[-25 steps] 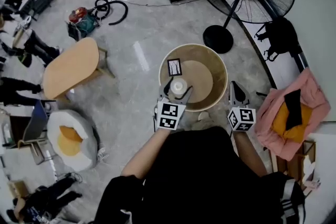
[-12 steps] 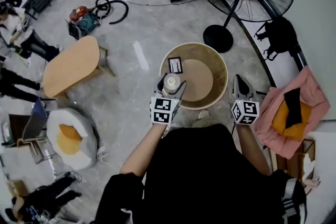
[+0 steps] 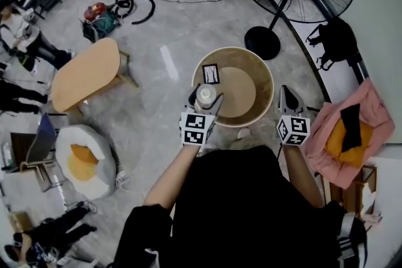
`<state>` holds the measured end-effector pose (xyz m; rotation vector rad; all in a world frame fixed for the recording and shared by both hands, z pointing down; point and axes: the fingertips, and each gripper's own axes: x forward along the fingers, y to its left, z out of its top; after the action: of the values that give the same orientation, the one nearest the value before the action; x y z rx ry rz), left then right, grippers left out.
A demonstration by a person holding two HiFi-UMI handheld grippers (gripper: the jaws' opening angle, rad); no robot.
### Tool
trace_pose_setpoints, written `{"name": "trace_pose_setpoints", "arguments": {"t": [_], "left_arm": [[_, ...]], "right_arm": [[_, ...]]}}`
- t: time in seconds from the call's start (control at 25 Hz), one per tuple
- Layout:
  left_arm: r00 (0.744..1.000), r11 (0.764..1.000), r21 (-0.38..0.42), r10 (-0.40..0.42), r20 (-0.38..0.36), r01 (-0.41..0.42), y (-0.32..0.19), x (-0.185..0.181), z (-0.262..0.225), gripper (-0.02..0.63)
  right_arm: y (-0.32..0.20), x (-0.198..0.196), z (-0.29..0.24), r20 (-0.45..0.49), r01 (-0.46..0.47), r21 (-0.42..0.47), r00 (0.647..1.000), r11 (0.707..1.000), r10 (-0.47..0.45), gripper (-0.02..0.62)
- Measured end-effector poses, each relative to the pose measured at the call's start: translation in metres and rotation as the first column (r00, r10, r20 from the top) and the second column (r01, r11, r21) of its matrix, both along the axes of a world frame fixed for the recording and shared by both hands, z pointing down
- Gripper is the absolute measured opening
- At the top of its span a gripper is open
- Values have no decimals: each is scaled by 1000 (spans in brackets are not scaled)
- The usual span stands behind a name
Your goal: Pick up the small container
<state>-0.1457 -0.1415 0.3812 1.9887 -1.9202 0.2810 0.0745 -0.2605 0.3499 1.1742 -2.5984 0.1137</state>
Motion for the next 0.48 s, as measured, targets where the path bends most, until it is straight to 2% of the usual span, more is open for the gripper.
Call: {"name": "trace_pose_setpoints", "arguments": {"t": [0.36, 0.48], "left_arm": [[1000, 1000, -9, 4, -1, -4, 3, 7, 6, 354], [1000, 1000, -12, 3, 1, -3, 4, 6, 8, 354]], "right_arm": [[3, 3, 4, -1, 4, -1, 1000, 1000, -4, 21], [7, 0, 1, -21, 18, 24, 1000, 1000, -17, 21]]}}
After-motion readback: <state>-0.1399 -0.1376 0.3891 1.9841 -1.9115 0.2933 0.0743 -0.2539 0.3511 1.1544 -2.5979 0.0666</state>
